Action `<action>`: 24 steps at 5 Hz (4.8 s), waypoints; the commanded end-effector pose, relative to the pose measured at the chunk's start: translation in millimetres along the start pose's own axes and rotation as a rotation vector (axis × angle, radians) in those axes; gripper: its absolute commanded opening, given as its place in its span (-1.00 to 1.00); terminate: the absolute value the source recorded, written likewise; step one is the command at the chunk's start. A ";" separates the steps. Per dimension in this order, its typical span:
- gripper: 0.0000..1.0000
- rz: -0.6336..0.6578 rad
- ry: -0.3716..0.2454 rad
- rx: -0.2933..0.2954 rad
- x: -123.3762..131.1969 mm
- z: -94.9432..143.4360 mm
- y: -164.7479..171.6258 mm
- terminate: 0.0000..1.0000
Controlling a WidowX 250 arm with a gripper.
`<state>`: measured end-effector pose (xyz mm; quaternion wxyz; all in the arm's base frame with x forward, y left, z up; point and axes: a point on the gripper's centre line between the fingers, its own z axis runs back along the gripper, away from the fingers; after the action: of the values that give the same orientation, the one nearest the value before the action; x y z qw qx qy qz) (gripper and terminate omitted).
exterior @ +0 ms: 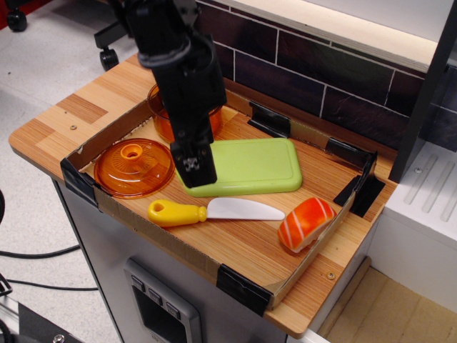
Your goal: Put knife on cutting board
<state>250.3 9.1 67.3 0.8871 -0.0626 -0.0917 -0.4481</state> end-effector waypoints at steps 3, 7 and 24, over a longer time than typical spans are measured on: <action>1.00 0.216 0.011 0.107 -17.7 -17.0 4.9 -1.00; 1.00 0.325 0.089 0.102 -39.9 -44.4 10.7 -1.00; 1.00 0.552 -0.175 0.152 55.6 52.9 54.6 -1.00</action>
<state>314.5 -1.0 108.2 0.9741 -0.0680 -0.1459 -0.1587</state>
